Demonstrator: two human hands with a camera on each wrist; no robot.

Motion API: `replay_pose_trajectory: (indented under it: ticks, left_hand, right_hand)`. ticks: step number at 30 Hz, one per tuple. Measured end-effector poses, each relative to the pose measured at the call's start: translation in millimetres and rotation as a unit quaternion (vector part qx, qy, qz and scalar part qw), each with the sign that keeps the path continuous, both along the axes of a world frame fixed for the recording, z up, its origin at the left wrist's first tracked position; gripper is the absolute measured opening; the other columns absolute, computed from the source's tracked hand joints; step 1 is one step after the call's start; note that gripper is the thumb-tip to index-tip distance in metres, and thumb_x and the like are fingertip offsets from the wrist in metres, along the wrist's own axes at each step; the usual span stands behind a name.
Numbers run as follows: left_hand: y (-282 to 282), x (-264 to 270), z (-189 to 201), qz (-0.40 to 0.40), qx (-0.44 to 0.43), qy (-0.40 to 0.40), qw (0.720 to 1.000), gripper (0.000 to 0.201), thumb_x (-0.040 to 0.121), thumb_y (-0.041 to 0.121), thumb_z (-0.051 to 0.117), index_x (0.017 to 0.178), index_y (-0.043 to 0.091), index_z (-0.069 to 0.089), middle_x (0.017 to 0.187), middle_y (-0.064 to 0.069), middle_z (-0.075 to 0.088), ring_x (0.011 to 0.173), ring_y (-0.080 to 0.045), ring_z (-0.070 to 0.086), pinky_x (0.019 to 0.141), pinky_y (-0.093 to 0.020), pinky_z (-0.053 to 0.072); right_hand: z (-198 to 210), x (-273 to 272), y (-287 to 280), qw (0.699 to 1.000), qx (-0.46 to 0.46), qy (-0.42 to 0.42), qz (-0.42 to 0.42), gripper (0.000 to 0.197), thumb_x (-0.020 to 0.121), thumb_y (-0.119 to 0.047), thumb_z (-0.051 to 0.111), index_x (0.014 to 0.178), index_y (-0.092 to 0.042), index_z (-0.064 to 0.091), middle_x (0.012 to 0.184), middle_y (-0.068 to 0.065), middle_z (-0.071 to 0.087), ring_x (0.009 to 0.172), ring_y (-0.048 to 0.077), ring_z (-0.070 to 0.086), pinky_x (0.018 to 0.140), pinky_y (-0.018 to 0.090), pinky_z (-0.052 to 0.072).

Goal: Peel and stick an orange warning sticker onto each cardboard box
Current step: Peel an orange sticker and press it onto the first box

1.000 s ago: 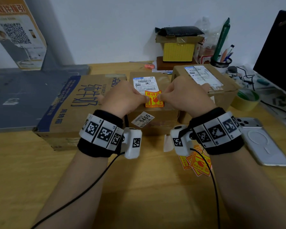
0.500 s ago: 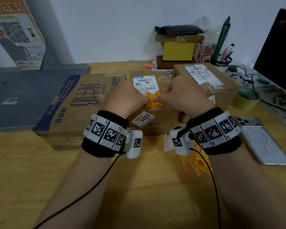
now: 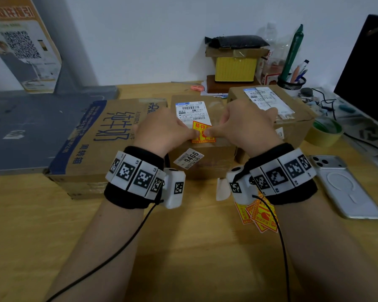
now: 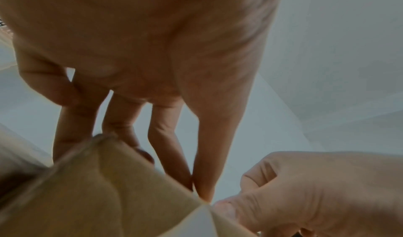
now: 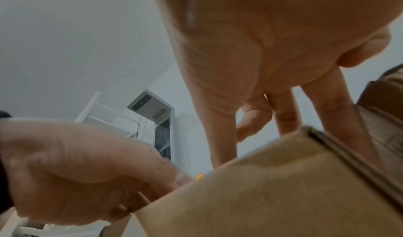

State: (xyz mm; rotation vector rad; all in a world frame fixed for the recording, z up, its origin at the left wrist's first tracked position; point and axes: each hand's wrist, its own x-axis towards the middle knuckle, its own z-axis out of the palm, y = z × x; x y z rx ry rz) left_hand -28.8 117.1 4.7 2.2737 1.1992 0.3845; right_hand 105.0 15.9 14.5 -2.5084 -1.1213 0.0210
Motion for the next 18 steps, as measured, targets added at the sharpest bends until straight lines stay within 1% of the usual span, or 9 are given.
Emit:
replay_pose_trajectory:
  ticks: [3, 5, 7, 9, 11, 13, 15, 16, 18]
  left_hand:
    - [6.6, -2.3, 0.3, 0.009, 0.011, -0.027, 1.0, 0.035, 0.094, 0.048, 0.065, 0.076, 0.018, 0.072, 0.065, 0.008, 0.06, 0.076, -0.02, 0.061, 0.069, -0.032, 0.044]
    - [12.4, -3.6, -2.5, 0.023, -0.008, -0.056, 0.998, 0.038, 0.098, 0.046, 0.054, 0.096, 0.015, 0.076, 0.065, 0.014, 0.063, 0.093, -0.022, 0.065, 0.091, -0.038, 0.048]
    - [14.8, -3.6, -4.0, 0.023, -0.023, -0.067, 0.997, 0.045, 0.094, 0.048, 0.045, 0.095, 0.017, 0.078, 0.065, 0.017, 0.071, 0.108, -0.024, 0.065, 0.108, -0.05, 0.042]
    - [17.1, -2.2, -6.5, 0.024, -0.033, -0.076, 0.996, 0.047, 0.091, 0.046, 0.041, 0.084, 0.02, 0.079, 0.067, 0.02, 0.074, 0.108, -0.023, 0.067, 0.11, -0.052, 0.04]
    - [18.9, -1.5, -7.8, 0.023, -0.044, -0.087, 0.995, 0.048, 0.088, 0.046, 0.04, 0.076, 0.022, 0.08, 0.066, 0.021, 0.075, 0.106, -0.023, 0.068, 0.11, -0.053, 0.04]
    - [21.2, -1.3, -8.9, 0.02, -0.048, -0.101, 0.993, 0.048, 0.082, 0.048, 0.039, 0.071, 0.024, 0.08, 0.064, 0.02, 0.074, 0.103, -0.024, 0.069, 0.111, -0.052, 0.04]
    - [22.4, -1.4, -10.5, 0.018, -0.049, -0.106, 0.993, 0.047, 0.081, 0.047, 0.04, 0.077, 0.021, 0.078, 0.063, 0.024, 0.073, 0.102, -0.023, 0.07, 0.111, -0.053, 0.04]
    - [22.5, -1.3, -10.8, 0.018, -0.049, -0.108, 0.993, 0.046, 0.081, 0.046, 0.039, 0.077, 0.021, 0.078, 0.062, 0.026, 0.072, 0.102, -0.024, 0.071, 0.111, -0.053, 0.04]
    - [21.7, -1.1, -10.8, 0.024, -0.048, -0.111, 0.992, 0.044, 0.078, 0.041, 0.039, 0.071, 0.023, 0.078, 0.063, 0.026, 0.072, 0.103, -0.024, 0.07, 0.111, -0.053, 0.04]
  right_hand:
    - [1.1, -1.2, -1.8, 1.0, -0.007, 0.005, 0.007, 0.037, 0.08, -0.056, 0.08, 0.076, -0.021, 0.069, 0.082, -0.006, 0.065, 0.091, 0.024, 0.056, 0.11, 0.053, 0.023]
    - [1.1, -1.7, -1.7, 0.999, 0.02, -0.002, 0.038, 0.034, 0.077, -0.051, 0.084, 0.071, -0.023, 0.065, 0.085, -0.008, 0.065, 0.097, 0.023, 0.059, 0.108, 0.052, 0.033]
    - [2.0, -2.8, -2.0, 0.994, 0.068, -0.018, 0.085, 0.031, 0.077, -0.048, 0.085, 0.069, -0.028, 0.064, 0.088, -0.012, 0.061, 0.107, 0.021, 0.058, 0.099, 0.043, 0.037]
    - [0.4, -4.1, -1.1, 0.985, 0.11, -0.002, 0.136, 0.025, 0.089, -0.053, 0.073, 0.078, -0.031, 0.076, 0.075, -0.014, 0.06, 0.107, 0.021, 0.053, 0.096, 0.039, 0.04]
    - [-2.9, -5.8, -0.8, 0.975, 0.135, 0.013, 0.177, 0.046, 0.101, -0.057, 0.052, 0.083, -0.029, 0.084, 0.048, -0.011, 0.05, 0.092, 0.023, 0.05, 0.102, 0.045, 0.041]
    - [-4.7, -7.1, -0.2, 0.973, 0.126, 0.019, 0.19, 0.056, 0.106, -0.055, 0.04, 0.086, -0.031, 0.086, 0.045, -0.009, 0.042, 0.088, 0.022, 0.047, 0.1, 0.046, 0.04]
    - [-5.5, -7.9, 1.2, 0.978, 0.076, 0.015, 0.194, 0.057, 0.108, -0.053, 0.034, 0.092, -0.034, 0.086, 0.067, -0.01, 0.059, 0.105, 0.025, 0.051, 0.101, 0.048, 0.037]
    - [-5.8, -8.5, 1.7, 0.979, 0.055, 0.008, 0.197, 0.056, 0.108, -0.054, 0.033, 0.096, -0.036, 0.085, 0.086, -0.002, 0.068, 0.118, 0.026, 0.049, 0.105, 0.052, 0.035]
    - [-7.5, -8.8, 3.5, 0.979, 0.033, -0.005, 0.201, 0.053, 0.108, -0.054, 0.032, 0.101, -0.04, 0.083, 0.115, 0.005, 0.069, 0.129, 0.026, 0.043, 0.107, 0.054, 0.032]
